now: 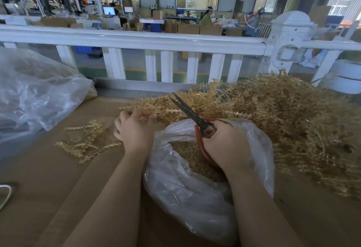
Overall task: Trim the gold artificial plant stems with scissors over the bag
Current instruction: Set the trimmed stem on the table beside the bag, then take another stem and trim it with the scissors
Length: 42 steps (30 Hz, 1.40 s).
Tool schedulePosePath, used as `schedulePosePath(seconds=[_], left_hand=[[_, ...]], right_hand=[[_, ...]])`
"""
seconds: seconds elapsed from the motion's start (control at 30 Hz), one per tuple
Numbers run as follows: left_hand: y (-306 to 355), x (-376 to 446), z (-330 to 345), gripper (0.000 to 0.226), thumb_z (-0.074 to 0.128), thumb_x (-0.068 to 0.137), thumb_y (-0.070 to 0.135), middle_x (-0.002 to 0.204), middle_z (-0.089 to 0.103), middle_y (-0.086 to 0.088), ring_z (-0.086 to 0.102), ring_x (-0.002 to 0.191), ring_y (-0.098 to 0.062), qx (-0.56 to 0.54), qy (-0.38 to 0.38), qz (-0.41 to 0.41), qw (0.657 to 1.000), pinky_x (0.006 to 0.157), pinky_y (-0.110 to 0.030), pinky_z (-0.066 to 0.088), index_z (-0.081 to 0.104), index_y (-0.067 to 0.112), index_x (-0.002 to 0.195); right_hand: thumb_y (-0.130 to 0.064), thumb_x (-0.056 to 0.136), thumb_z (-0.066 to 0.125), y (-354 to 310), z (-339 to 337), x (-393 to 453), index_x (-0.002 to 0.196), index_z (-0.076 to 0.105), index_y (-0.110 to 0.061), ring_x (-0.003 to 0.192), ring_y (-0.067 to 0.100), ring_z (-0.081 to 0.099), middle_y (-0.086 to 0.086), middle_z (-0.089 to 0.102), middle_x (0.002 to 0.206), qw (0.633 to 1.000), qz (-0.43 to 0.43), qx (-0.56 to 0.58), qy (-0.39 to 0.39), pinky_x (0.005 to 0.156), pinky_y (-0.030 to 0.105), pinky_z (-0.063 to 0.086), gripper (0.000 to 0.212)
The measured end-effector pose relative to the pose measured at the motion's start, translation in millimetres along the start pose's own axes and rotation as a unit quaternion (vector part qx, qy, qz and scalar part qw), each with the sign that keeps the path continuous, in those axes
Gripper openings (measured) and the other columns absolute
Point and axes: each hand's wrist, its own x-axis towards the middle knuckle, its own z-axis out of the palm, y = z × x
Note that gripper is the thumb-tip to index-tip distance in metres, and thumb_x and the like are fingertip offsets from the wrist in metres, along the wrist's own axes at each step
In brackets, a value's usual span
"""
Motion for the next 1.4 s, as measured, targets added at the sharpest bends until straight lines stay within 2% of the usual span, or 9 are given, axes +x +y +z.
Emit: schedulePosePath(seconds=[0.3, 0.47, 0.63, 0.77, 0.83, 0.93, 1.17, 1.3, 1.4], left_hand=[[19, -13, -14, 0.011, 0.08, 0.079, 0.03, 0.105, 0.061, -0.004, 0.053, 0.105, -0.032, -0.109, 0.167, 0.249, 0.948, 0.091, -0.048, 0.043, 0.076, 0.022, 0.085], [30, -26, -7, 0.005, 0.079, 0.083, 0.018, 0.081, 0.065, -0.012, 0.061, 0.064, -0.029, -0.041, 0.114, 0.504, 0.855, 0.053, -0.038, 0.05, 0.078, 0.015, 0.079], [35, -36, 1, 0.005, 0.077, 0.086, 0.016, 0.069, 0.058, -0.007, 0.058, 0.057, -0.026, 0.007, 0.067, 0.57, 0.819, 0.05, -0.034, 0.049, 0.079, 0.013, 0.082], [38, -37, 4, 0.006, 0.076, 0.086, 0.014, 0.067, 0.056, -0.006, 0.056, 0.055, -0.025, 0.003, 0.066, 0.584, 0.809, 0.049, -0.033, 0.048, 0.078, 0.014, 0.08], [36, -38, 6, 0.008, 0.082, 0.081, 0.012, 0.071, 0.06, -0.007, 0.058, 0.056, -0.025, -0.004, 0.053, 0.587, 0.808, 0.049, -0.034, 0.051, 0.076, 0.013, 0.076], [36, -42, 6, 0.021, 0.079, 0.084, 0.03, 0.088, 0.068, -0.006, 0.068, 0.071, -0.02, -0.086, 0.018, 0.556, 0.827, 0.06, -0.032, 0.056, 0.076, 0.011, 0.076], [38, -42, 2, 0.033, 0.072, 0.079, 0.044, 0.078, 0.06, 0.008, 0.057, 0.074, -0.009, -0.328, -0.1, 0.221, 0.913, 0.071, -0.024, 0.047, 0.058, 0.015, 0.081], [38, -38, 2, 0.057, 0.074, 0.066, 0.058, 0.11, 0.069, 0.009, 0.065, 0.105, -0.009, -0.357, -0.25, 0.084, 0.896, 0.091, -0.03, 0.053, 0.065, 0.026, 0.112], [39, -36, 2, 0.04, 0.081, 0.078, 0.038, 0.097, 0.075, 0.0, 0.071, 0.095, -0.017, -0.381, -0.32, 0.087, 0.863, 0.088, -0.041, 0.056, 0.071, 0.016, 0.11]], right_hand=[[-0.053, 0.091, 0.061, -2, -4, -1, 0.063, 0.055, -0.027, 0.055, 0.001, 0.051, -0.01, 0.055, 0.056, 0.992, 0.038, 0.113, 0.03, 0.051, 0.02, 0.033, 0.039], [-0.059, 0.073, 0.078, -4, -12, 1, 0.073, 0.073, -0.015, 0.056, 0.014, 0.061, 0.003, 0.069, 0.062, 0.885, 0.111, 0.452, -0.037, 0.06, 0.031, 0.05, 0.044], [-0.06, 0.065, 0.077, -3, -17, 1, 0.071, 0.076, -0.018, 0.04, 0.0, 0.053, 0.01, 0.073, 0.069, 0.838, 0.09, 0.533, -0.074, 0.039, 0.008, 0.035, 0.043], [-0.041, 0.07, 0.083, -4, -15, 3, 0.084, 0.078, -0.013, 0.076, 0.018, 0.074, 0.008, 0.076, 0.078, 0.824, 0.101, 0.549, -0.102, 0.073, 0.035, 0.062, 0.032], [-0.026, 0.081, 0.083, -5, -13, 3, 0.089, 0.078, -0.012, 0.088, 0.027, 0.073, 0.017, 0.075, 0.089, 0.822, 0.109, 0.548, -0.108, 0.083, 0.05, 0.059, 0.017], [-0.004, 0.093, 0.066, -4, -15, 4, 0.095, 0.073, -0.01, 0.065, 0.012, 0.069, 0.004, 0.072, 0.075, 0.772, 0.12, 0.616, -0.099, 0.058, 0.025, 0.056, 0.01], [-0.001, 0.097, 0.057, 1, -23, 4, 0.115, 0.066, 0.004, 0.068, 0.031, 0.051, 0.018, 0.068, 0.085, 0.759, 0.115, 0.636, -0.079, 0.057, 0.031, 0.044, 0.02], [0.003, 0.096, 0.057, -5, -25, 0, 0.099, 0.07, -0.008, 0.05, 0.01, 0.055, 0.01, 0.073, 0.076, 0.757, 0.087, 0.638, -0.115, 0.043, 0.017, 0.042, 0.017], [-0.002, 0.092, 0.064, -5, -22, 0, 0.096, 0.074, -0.011, 0.053, 0.006, 0.06, 0.004, 0.073, 0.073, 0.764, 0.073, 0.627, -0.134, 0.045, 0.015, 0.045, 0.014]])
